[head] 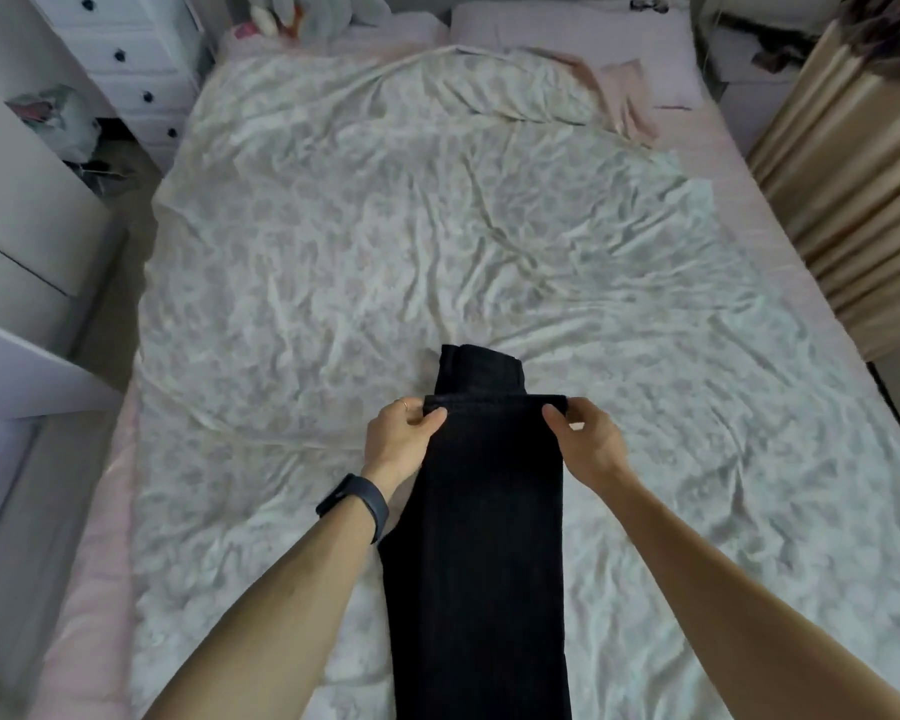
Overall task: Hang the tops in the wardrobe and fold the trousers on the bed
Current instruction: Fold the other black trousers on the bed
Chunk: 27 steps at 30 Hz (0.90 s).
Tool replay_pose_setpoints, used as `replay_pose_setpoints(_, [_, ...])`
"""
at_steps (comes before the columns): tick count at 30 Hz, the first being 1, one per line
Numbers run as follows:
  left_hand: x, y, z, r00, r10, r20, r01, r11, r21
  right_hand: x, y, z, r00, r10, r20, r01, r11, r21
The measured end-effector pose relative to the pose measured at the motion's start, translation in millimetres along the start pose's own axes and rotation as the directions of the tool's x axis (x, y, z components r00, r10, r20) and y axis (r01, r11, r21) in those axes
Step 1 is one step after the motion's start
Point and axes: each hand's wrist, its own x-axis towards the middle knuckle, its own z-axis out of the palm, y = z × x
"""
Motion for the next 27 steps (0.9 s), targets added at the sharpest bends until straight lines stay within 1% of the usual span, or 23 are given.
replay_pose_setpoints(5, [89.6, -2.0, 16.8, 0.997, -0.004, -0.076, 0.006, 1.000, 0.024, 91.4, 2.8, 29.7, 1.000, 0.028, -0.008, -0.028, 1.000, 0.003])
replay_pose_setpoints(7, [129.0, -1.9, 23.6, 0.996, -0.002, -0.084, 0.005, 0.999, 0.041, 130.6, 5.4, 44.0, 0.999, 0.039, -0.023, -0.039, 0.999, 0.013])
replay_pose_setpoints(10, [169.6, -6.7, 34.5, 0.997, 0.002, -0.074, 0.005, 0.995, 0.101, 173.2, 13.7, 60.0, 0.998, 0.039, -0.044, -0.041, 0.999, -0.034])
replay_pose_setpoints(13, [190.6, -17.7, 49.8, 0.998, -0.057, -0.034, 0.061, 0.989, 0.133, 196.4, 25.2, 75.0, 0.995, 0.096, -0.022, -0.098, 0.990, -0.102])
replay_pose_setpoints(14, [186.7, -25.0, 56.2, 0.998, -0.054, -0.040, 0.059, 0.989, 0.138, 194.4, 33.3, 81.3, 0.993, 0.112, -0.022, -0.114, 0.987, -0.111])
replay_pose_setpoints(15, [181.1, -26.3, 57.5, 0.992, 0.029, -0.120, -0.004, 0.980, 0.199, 191.1, 32.4, 81.0, 0.995, 0.067, -0.068, -0.076, 0.988, -0.133])
replay_pose_setpoints(16, [169.4, -37.4, 64.5, 0.963, 0.174, -0.208, -0.092, 0.930, 0.356, 180.6, 41.8, 86.2, 0.992, -0.010, -0.128, -0.016, 0.981, -0.196])
replay_pose_setpoints(17, [154.6, -42.8, 71.0, 0.900, 0.364, -0.240, -0.197, 0.831, 0.520, 167.4, 46.8, 90.5, 0.967, -0.150, -0.208, 0.092, 0.959, -0.266])
replay_pose_setpoints(18, [138.6, -51.9, 78.2, 0.828, 0.535, -0.167, -0.310, 0.687, 0.657, 149.9, 54.5, 98.1, 0.918, -0.312, -0.243, 0.213, 0.908, -0.361])
replay_pose_setpoints(19, [125.2, -62.3, 84.9, 0.777, 0.628, -0.030, -0.416, 0.549, 0.725, 130.4, 61.2, 107.0, 0.872, -0.442, -0.211, 0.322, 0.842, -0.434])
replay_pose_setpoints(20, [117.2, -72.6, 89.0, 0.757, 0.643, 0.116, -0.488, 0.439, 0.755, 112.7, 70.2, 116.0, 0.830, -0.543, -0.125, 0.420, 0.757, -0.501])
replay_pose_setpoints(21, [115.6, -84.0, 91.1, 0.772, 0.593, 0.230, -0.517, 0.375, 0.769, 98.1, 81.6, 123.3, 0.813, -0.582, 0.007, 0.488, 0.674, -0.555])
replay_pose_setpoints(22, [118.3, -93.3, 93.8, 0.799, 0.527, 0.289, -0.513, 0.348, 0.785, 88.1, 95.9, 128.9, 0.818, -0.561, 0.124, 0.509, 0.608, -0.609])
replay_pose_setpoints(23, [126.4, -96.0, 92.7, 0.832, 0.461, 0.310, -0.491, 0.351, 0.797, 85.5, 105.4, 130.9, 0.847, -0.492, 0.199, 0.485, 0.565, -0.668])
replay_pose_setpoints(24, [131.5, -99.9, 95.2, 0.850, 0.416, 0.323, -0.478, 0.350, 0.806, 81.8, 118.1, 130.9, 0.895, -0.392, 0.214, 0.416, 0.557, -0.719])
replay_pose_setpoints(26, [141.4, -99.1, 98.9, 0.873, 0.369, 0.319, -0.446, 0.337, 0.829, 84.2, 125.7, 130.5, 0.970, -0.200, 0.138, 0.234, 0.609, -0.758])
replay_pose_setpoints(27, [136.1, -98.4, 101.9, 0.887, 0.352, 0.301, -0.422, 0.350, 0.836, 78.8, 126.1, 130.8, 0.986, -0.137, 0.097, 0.163, 0.642, -0.749])
